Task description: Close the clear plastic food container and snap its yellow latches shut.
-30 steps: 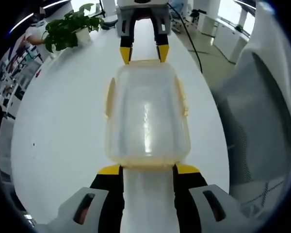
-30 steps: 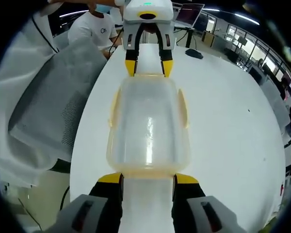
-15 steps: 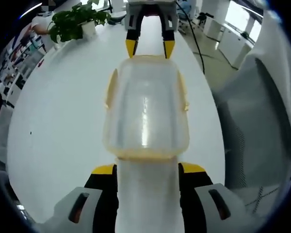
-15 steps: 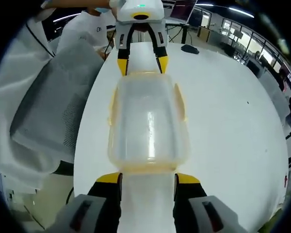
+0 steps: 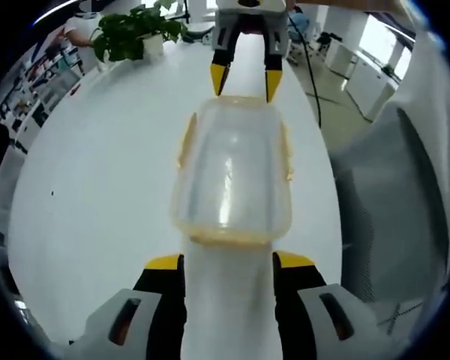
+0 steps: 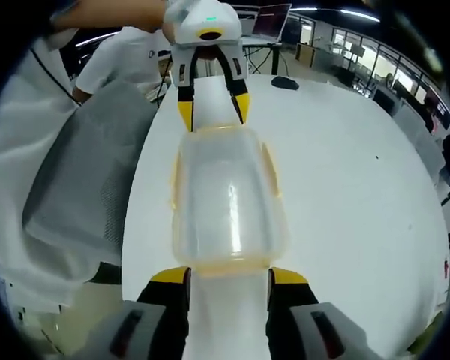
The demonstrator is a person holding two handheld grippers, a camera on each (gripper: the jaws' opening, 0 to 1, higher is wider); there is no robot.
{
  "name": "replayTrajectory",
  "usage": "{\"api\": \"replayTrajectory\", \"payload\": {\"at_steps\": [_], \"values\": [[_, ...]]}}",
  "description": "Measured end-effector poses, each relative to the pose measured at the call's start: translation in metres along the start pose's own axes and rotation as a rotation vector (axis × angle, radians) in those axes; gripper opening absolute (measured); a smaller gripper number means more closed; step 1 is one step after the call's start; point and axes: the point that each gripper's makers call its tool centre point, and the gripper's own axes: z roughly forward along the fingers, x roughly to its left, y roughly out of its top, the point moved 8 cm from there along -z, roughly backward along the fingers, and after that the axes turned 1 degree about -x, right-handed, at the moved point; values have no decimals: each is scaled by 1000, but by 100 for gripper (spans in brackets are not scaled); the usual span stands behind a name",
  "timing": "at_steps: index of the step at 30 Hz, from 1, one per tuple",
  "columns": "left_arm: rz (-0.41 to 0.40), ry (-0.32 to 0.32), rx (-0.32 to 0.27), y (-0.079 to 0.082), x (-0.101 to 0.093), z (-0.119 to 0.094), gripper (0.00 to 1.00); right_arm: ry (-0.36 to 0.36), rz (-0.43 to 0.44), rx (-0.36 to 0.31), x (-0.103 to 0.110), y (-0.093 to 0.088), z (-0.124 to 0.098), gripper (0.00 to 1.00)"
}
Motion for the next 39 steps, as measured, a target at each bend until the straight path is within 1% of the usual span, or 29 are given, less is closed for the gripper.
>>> {"api": "replayTrajectory", "payload": {"at_steps": [1,2,3,7,8,9,11,12,13,16,17,18,19,20,21,23,26,27,28,29,30,31,32,33,34,36,37,39], "values": [[-4,13,11,-2,2,-1,44,-3,4,-1,0,0,0,39],[-11,13,3,-2,2,-2,44,-7,13,-2,0,1,-1,39],[-63,10,-17,-2,1,-3,45,-8,19,-6,0,2,-1,39],[-139,14,-67,0,3,-7,45,-22,51,-22,2,5,-4,39],[-148,15,-72,0,4,-8,45,-20,73,-29,2,6,-4,38],[-160,16,-75,-1,6,-8,45,-27,127,-30,3,6,-4,37],[-196,17,-87,-1,6,-8,45,-24,152,-41,3,7,-3,39],[-222,17,-102,0,6,-9,45,-28,155,-37,3,6,-3,39],[-235,17,-112,0,7,-9,44,-34,176,-43,3,6,-2,38],[-313,26,-133,1,7,-8,43,-46,257,-50,2,5,-2,38],[-353,13,-145,2,6,-8,43,-49,298,-48,2,5,-2,38],[-372,8,-159,2,6,-7,43,-41,355,-27,3,3,-2,38],[-398,12,-164,2,6,-7,43,-37,367,-26,4,3,-2,37],[-408,8,-161,1,6,-7,42,-45,356,-40,3,4,-1,38],[-418,-12,-170,2,4,-6,41,-47,374,-39,3,4,-1,38],[-424,-10,-179,3,2,-5,41,-63,405,-35,3,4,-2,38],[-486,1,-186,2,1,-2,42,-87,460,-43,1,5,-3,37],[-514,8,-189,2,1,-2,42,-92,507,-48,1,5,-3,37],[-544,14,-183,1,1,-1,43,-94,525,-45,0,4,-2,37],[-573,16,-193,2,1,0,44,-101,553,-25,0,2,-2,37],[-584,7,-174,1,0,1,44,-111,549,-16,-1,1,-1,36],[-588,8,-171,1,-1,1,43,-113,552,-14,-1,1,-1,36],[-610,28,-157,1,-1,3,42,-113,563,-8,-1,0,0,35],[-613,37,-148,1,-1,4,42,-109,583,-6,0,0,1,35],[-630,37,-157,1,-1,4,41,-109,606,-17,0,1,2,34],[-705,28,-171,2,-2,6,43,-102,631,-37,1,3,2,34],[-747,32,-181,2,-2,7,45,-92,662,-47,2,4,4,33],[-766,41,-175,1,0,8,45,-103,676,-49,1,5,5,32]]}}
